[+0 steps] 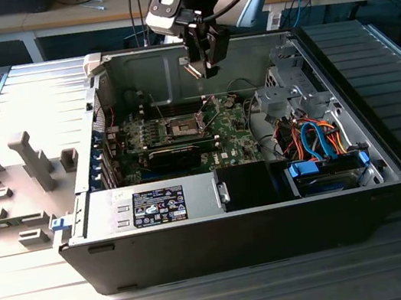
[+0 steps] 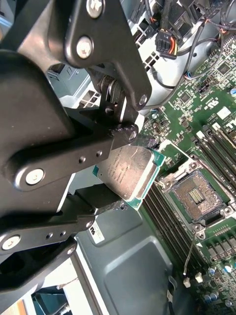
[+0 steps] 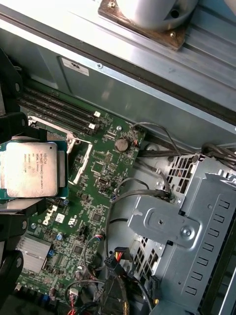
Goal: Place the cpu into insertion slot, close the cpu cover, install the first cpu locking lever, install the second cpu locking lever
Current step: 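Place the cpu into insertion slot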
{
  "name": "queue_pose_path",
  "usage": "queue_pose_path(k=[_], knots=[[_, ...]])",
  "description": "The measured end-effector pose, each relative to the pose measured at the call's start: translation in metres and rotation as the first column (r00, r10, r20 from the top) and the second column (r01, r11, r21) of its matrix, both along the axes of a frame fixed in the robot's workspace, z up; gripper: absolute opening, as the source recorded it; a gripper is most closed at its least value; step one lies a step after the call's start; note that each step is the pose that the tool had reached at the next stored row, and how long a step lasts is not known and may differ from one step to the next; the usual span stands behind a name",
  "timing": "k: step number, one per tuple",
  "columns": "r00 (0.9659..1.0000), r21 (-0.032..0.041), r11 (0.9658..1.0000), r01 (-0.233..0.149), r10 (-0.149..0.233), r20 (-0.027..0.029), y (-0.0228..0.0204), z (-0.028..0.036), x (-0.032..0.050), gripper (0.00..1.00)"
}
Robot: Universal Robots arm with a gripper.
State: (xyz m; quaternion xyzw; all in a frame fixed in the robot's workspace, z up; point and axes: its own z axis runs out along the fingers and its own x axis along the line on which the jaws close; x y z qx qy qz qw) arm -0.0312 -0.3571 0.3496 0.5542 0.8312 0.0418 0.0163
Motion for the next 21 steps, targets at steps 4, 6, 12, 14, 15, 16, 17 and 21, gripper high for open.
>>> queue_pose_path(k=[4,6,12,14,15,16,17,21], knots=[[0.9999,-0.0001,0.9999,0.011,-0.011,0.0,0.0,0.0,0.0,0.55],[0.9999,0.0,0.9999,0.016,-0.016,0.0,0.0,0.0,0.0,0.55],[0.9996,0.0,0.9996,0.028,-0.028,0.0,0.0,0.0,0.0,0.55],[0.9995,-0.0001,0.9995,0.032,-0.032,0.0,0.0,0.0,0.0,0.55],[0.9994,0.0,0.9994,0.034,-0.034,0.0,0.0,0.0,0.0,0.55],[0.9993,0.0,0.9993,0.037,-0.037,0.0,0.0,0.0,0.0,0.55],[0.9993,0.0,0.9993,0.039,-0.039,0.0,0.0,0.0,0.0,0.55],[0.9989,0.0,0.9989,0.047,-0.047,0.0,0.0,0.0,0.0,0.55]])
